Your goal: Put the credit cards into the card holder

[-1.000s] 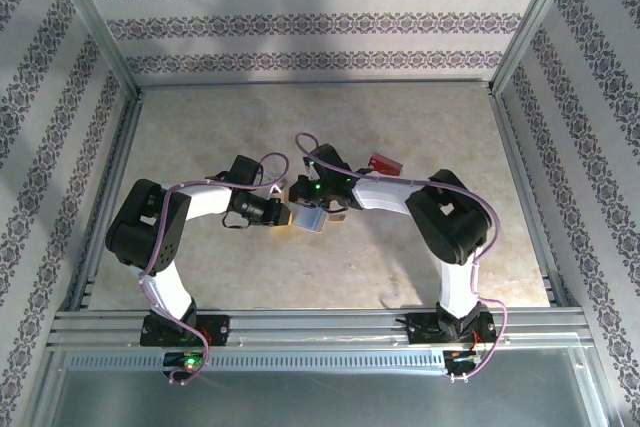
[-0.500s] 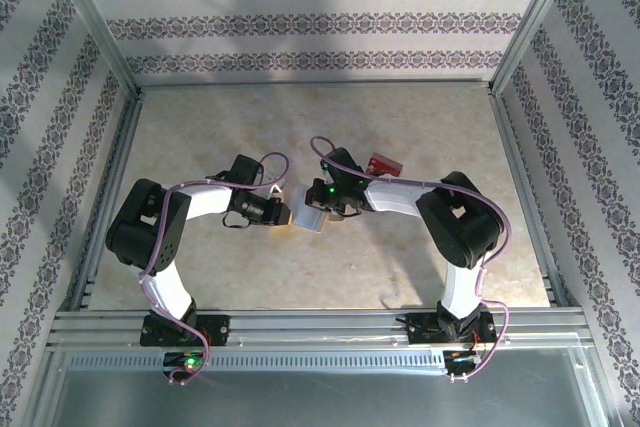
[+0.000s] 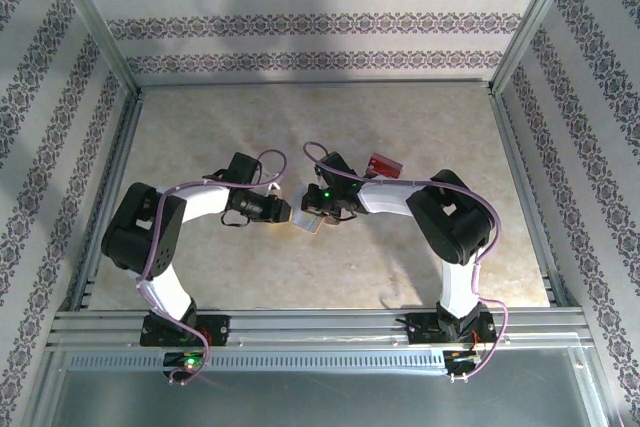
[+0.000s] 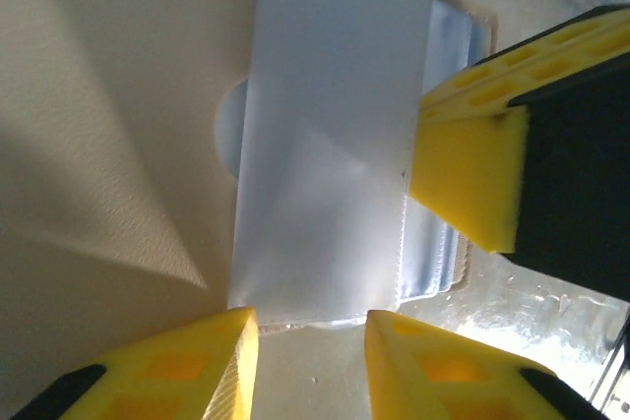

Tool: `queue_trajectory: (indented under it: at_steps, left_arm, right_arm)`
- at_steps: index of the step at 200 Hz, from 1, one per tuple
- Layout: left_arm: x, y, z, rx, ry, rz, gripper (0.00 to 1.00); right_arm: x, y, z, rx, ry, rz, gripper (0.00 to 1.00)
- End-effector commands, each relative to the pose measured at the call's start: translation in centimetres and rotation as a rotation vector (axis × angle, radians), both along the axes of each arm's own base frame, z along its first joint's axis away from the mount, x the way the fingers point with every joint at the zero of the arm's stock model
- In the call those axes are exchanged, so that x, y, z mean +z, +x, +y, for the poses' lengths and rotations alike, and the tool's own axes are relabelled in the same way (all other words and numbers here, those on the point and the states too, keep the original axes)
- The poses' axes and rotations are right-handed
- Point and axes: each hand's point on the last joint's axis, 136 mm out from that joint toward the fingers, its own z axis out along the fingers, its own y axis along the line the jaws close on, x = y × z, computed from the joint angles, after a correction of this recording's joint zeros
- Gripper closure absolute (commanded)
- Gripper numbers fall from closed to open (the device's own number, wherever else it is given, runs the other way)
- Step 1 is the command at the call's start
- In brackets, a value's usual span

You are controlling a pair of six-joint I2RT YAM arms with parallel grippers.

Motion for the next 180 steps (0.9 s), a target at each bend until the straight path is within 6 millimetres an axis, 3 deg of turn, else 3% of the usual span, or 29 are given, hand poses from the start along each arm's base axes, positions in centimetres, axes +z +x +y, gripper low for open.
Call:
queue_trajectory:
  at_steps: [1, 20, 88, 116, 147, 180]
  left_arm:
    - [3.8, 1.3, 1.0, 0.025, 0.017, -0.118, 0.63]
    - [5.8, 1.5, 1.6, 0.025, 0.009, -0.191, 0.61]
    - [8.2, 3.4, 4.9, 0.117, 0.012, -0.247, 0.58]
    - [8.0, 4.0, 5.6, 0.14, 0.03, -0.25, 0.58]
    - [7.5, 4.3, 5.9, 0.133, 0.062, -0.248, 0.58]
    - [7.1, 4.5, 6.1, 0.119, 0.088, -0.251, 0.58]
  right_arm:
    - [1.3, 0.2, 1.9, 0.042, 0.038, -0.026, 0.99]
    - [1.5, 0.6, 2.4, 0.05, 0.042, -0.031, 0.99]
    - [1.4, 2.3, 5.3, 0.087, 0.059, -0.024, 0.99]
    - [-0.3, 3.0, 6.2, 0.097, 0.048, 0.005, 0.99]
    - [-2.1, 2.3, 6.3, 0.114, 0.015, 0.033, 0.99]
    - [-2.1, 1.2, 5.4, 0.111, 0.003, 0.04, 0.99]
